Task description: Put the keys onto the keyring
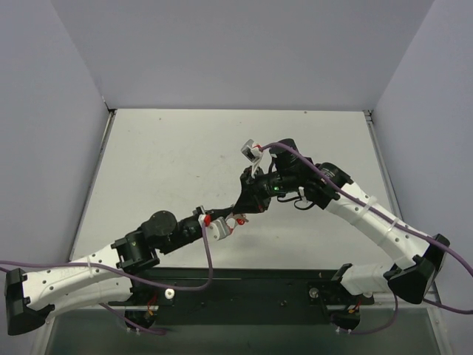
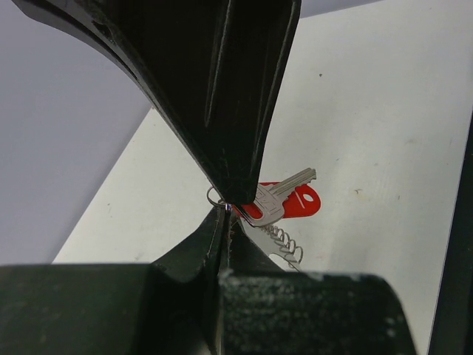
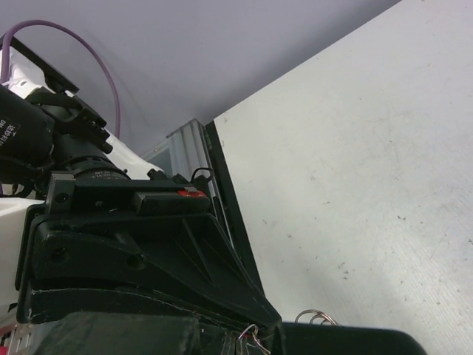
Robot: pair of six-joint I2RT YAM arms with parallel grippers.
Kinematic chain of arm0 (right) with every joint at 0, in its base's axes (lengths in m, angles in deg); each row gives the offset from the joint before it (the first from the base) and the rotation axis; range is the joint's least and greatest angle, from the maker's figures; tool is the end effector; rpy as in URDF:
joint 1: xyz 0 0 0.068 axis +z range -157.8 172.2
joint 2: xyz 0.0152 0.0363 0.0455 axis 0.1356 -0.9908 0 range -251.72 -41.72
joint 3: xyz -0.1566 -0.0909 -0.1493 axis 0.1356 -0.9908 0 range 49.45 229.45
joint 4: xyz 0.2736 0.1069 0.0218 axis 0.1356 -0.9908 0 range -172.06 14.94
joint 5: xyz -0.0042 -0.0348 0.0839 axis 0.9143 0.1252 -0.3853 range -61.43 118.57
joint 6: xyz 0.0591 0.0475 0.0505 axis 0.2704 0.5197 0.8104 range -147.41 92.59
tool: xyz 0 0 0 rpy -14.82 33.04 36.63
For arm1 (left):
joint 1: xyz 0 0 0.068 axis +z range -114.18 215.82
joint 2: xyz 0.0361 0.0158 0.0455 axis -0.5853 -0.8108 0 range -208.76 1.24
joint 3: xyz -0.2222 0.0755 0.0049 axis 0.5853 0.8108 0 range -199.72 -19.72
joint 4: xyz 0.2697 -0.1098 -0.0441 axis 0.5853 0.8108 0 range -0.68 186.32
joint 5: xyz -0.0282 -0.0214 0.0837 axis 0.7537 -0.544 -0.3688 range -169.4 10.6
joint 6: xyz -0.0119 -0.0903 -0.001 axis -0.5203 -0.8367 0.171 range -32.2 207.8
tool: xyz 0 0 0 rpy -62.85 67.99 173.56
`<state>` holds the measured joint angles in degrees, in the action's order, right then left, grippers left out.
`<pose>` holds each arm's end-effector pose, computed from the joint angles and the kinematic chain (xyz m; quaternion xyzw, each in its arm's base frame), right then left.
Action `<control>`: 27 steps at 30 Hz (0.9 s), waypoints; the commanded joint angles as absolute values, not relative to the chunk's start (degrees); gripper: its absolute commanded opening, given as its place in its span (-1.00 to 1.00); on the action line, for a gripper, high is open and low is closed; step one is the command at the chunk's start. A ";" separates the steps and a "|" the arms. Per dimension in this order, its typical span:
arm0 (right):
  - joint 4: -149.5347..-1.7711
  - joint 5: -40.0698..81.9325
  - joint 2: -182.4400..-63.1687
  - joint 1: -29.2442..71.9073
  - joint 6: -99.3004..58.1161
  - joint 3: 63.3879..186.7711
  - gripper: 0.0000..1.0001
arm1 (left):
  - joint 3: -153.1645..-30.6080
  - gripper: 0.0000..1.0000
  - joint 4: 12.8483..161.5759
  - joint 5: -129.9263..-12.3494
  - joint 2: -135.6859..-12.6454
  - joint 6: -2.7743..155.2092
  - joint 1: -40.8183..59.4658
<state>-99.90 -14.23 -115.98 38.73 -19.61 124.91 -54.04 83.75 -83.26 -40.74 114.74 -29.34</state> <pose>0.2078 0.2997 0.3417 -0.4467 0.6689 0.5044 0.3140 0.1285 -0.2645 0.2801 0.5017 0.5161 -0.2042 0.6635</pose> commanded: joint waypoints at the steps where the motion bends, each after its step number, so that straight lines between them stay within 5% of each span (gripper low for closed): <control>1: -99.84 -14.76 -116.69 40.63 -17.56 126.88 -1.00 | -55.50 -1.00 72.98 -85.55 -39.46 115.13 -29.39; 7: -99.84 -14.32 -116.17 40.81 -17.48 127.58 -0.98 | -52.50 -1.00 63.40 -86.52 -38.49 113.99 -29.39; 11: -99.84 -13.01 -115.11 40.98 -17.48 127.93 -0.64 | -52.41 -1.00 60.93 -86.69 -39.10 113.90 -29.39; 27: -99.84 -9.58 -109.24 41.16 -19.58 130.39 -0.12 | -50.04 -1.00 51.26 -86.17 -39.45 114.16 -29.30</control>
<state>-100.23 -11.20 -113.84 40.69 -18.13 127.07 -49.89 58.68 -86.67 -40.19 114.39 -29.32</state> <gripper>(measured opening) 0.418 0.040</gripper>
